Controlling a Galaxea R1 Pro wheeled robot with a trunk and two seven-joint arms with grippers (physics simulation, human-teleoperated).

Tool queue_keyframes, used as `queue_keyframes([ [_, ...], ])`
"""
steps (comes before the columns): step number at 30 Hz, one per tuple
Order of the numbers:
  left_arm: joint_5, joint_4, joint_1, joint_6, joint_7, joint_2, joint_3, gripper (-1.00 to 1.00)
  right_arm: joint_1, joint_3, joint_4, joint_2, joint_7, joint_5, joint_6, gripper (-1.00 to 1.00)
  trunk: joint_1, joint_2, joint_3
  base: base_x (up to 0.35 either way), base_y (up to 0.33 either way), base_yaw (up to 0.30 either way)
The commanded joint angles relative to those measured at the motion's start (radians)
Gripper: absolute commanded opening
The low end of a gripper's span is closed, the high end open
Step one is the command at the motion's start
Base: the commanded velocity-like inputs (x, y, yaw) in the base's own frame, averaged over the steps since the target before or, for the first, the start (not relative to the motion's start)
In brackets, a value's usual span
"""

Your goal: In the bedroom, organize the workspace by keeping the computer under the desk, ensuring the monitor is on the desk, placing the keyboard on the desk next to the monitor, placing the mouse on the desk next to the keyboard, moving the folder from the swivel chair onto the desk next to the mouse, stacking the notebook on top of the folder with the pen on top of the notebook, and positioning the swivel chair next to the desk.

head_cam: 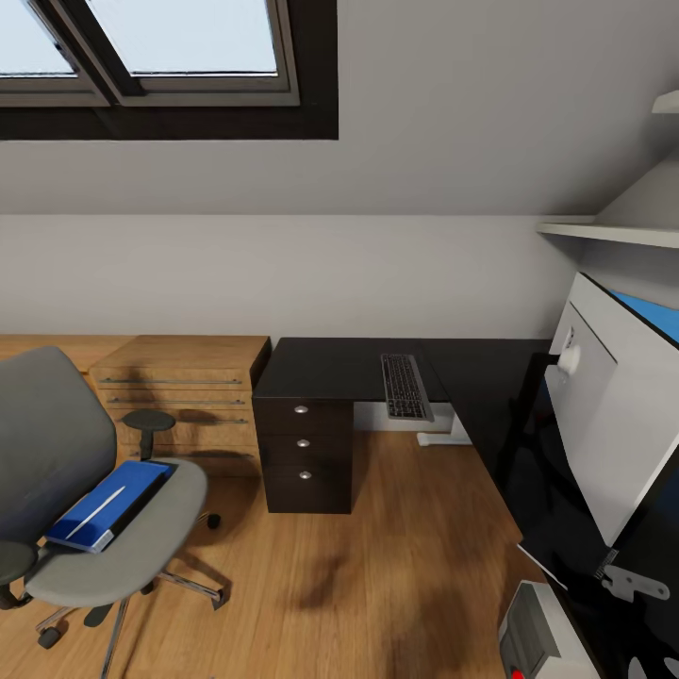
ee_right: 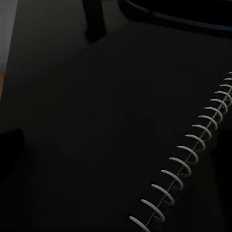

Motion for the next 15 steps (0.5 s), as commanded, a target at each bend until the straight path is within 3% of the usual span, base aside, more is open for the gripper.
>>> queue_keyframes([
  [1,-0.005,0.001,-0.001,-0.003,0.002,0.0,0.007,1.0,0.0,0.0,0.043,0.001,0.011,0.001,-0.002,1.0,0.0,0.0,-0.001,0.0,0.0,0.0],
  [15,-0.005,0.001,-0.001,-0.003,0.001,0.0,0.008,1.0,0.0,0.0,0.043,0.001,0.011,0.001,-0.003,1.0,0.0,0.0,-0.001,0.0,0.003,0.0],
])
